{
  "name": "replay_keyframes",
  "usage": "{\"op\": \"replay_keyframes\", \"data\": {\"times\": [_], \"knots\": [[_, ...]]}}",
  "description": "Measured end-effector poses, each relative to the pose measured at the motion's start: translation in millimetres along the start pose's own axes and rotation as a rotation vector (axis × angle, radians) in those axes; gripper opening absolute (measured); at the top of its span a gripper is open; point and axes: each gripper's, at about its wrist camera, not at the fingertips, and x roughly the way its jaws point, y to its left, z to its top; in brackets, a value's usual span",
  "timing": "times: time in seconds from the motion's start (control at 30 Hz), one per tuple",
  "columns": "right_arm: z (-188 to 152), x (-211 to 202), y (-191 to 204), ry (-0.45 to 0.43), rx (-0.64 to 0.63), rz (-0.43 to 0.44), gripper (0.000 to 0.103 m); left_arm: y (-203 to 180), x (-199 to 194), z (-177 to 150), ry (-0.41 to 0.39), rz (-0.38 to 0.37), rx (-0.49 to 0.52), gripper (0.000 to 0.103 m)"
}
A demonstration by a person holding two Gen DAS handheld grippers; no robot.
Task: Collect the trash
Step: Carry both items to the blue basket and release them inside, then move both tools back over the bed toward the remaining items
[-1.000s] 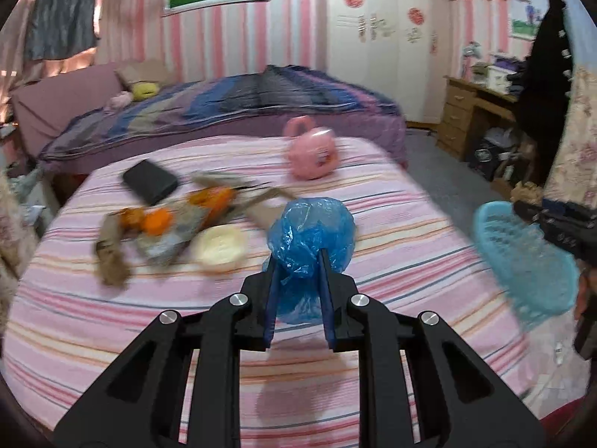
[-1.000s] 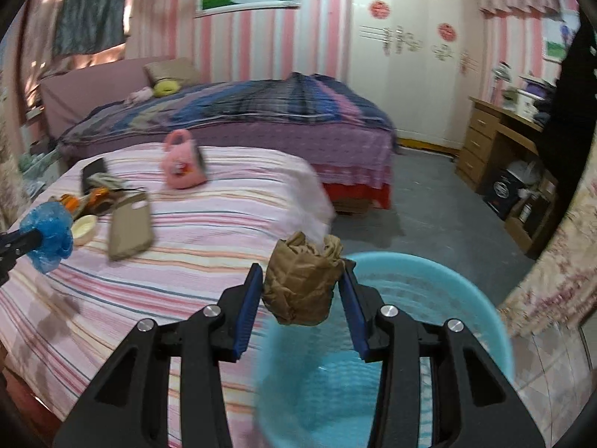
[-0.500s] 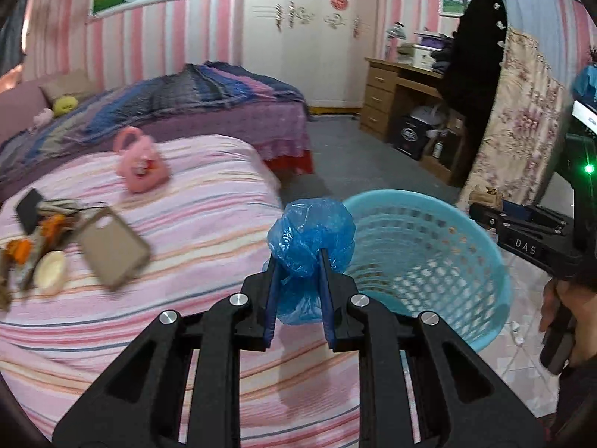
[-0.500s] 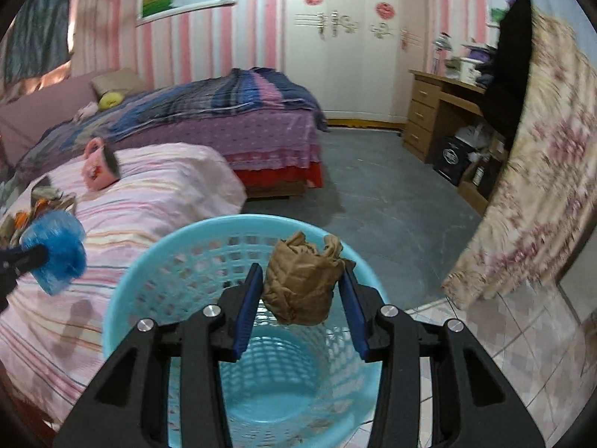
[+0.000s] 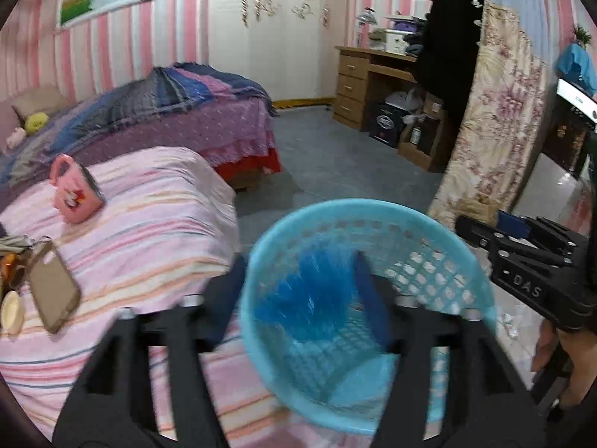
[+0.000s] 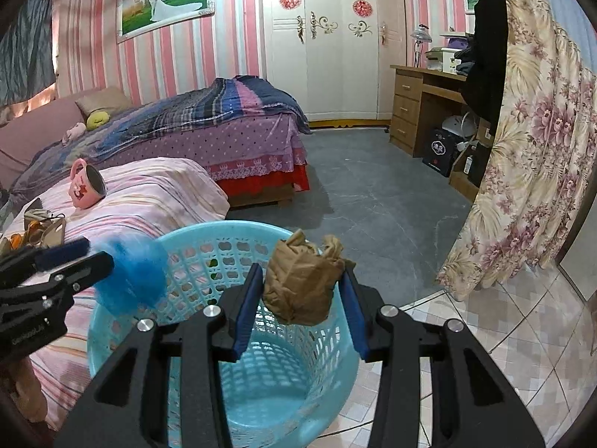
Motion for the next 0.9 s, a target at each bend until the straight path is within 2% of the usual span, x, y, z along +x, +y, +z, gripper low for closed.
{"op": "replay_keyframes", "data": {"times": [0.03, 0.1, 0.2, 0.23, 0.3, 0.37, 0.43, 0.63, 0.77, 0.9], "knots": [[0, 1, 1, 0.001, -0.004, 0.000, 0.042, 4, -1, -1, -0.009, 0.022, -0.002, 0.074], [-1, 1, 5, 0.003, -0.014, 0.000, 0.042, 15, -4, -2, -0.015, 0.038, -0.013, 0.077], [-1, 2, 9, 0.005, -0.016, -0.002, 0.043, 30, -9, -1, -0.026, 0.076, -0.035, 0.090], [0, 3, 9, 0.006, -0.016, -0.002, 0.044, 36, -12, -2, -0.033, 0.095, -0.045, 0.091], [0, 2, 11, 0.004, -0.017, -0.006, 0.045, 47, -15, -2, -0.038, 0.113, -0.062, 0.092], [2, 1, 13, -0.005, -0.015, -0.008, 0.051, 56, -19, -4, -0.037, 0.117, -0.078, 0.093], [2, 0, 13, -0.015, -0.009, -0.025, 0.069, 62, -23, -5, -0.040, 0.127, -0.083, 0.093], [4, 2, 19, -0.021, 0.015, -0.061, 0.088, 77, -34, -11, -0.055, 0.154, -0.097, 0.097], [5, 4, 34, -0.014, -0.011, -0.075, 0.089, 90, -47, -16, -0.065, 0.175, -0.102, 0.097], [7, 2, 50, -0.021, -0.028, -0.076, 0.094, 107, -59, -21, -0.066, 0.193, -0.117, 0.097]]}}
